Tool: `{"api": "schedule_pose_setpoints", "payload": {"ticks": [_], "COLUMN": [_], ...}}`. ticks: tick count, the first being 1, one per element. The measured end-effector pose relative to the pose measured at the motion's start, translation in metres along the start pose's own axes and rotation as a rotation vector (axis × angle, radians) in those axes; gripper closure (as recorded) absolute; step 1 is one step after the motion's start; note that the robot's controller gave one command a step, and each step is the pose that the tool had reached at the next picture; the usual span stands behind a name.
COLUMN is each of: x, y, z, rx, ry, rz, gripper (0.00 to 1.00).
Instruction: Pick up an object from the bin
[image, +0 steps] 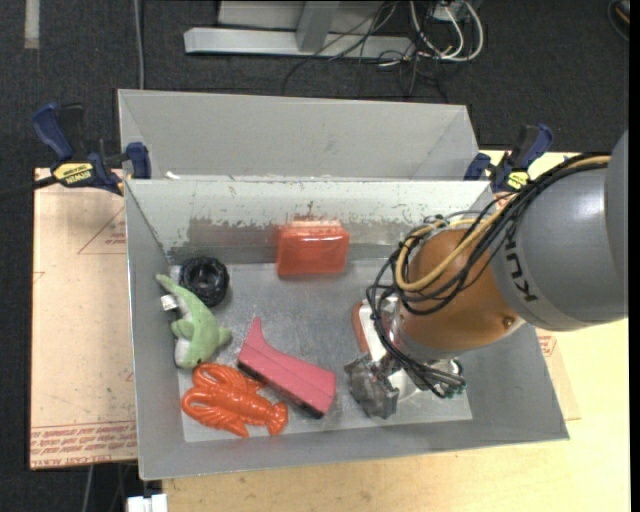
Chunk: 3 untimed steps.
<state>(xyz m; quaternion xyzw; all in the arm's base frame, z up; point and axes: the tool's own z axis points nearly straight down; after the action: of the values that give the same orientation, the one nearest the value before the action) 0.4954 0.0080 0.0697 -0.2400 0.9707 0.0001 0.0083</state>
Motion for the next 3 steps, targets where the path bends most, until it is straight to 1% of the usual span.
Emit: {"api": "schedule_pose_setpoints", "payload": {"ticks": [1,2,3], "x": [0.000,0.001,0.001], "y": [0.000,-0.013,-0.013], "z": [0.000,-0.037,-0.037], "rx": [0.000,0.000,-0.001], "ry": [0.000,-0.002,-0.002], "rz": [0.000,-0.065,-0.064], "gripper": [1.00,0.00,0.00]}}
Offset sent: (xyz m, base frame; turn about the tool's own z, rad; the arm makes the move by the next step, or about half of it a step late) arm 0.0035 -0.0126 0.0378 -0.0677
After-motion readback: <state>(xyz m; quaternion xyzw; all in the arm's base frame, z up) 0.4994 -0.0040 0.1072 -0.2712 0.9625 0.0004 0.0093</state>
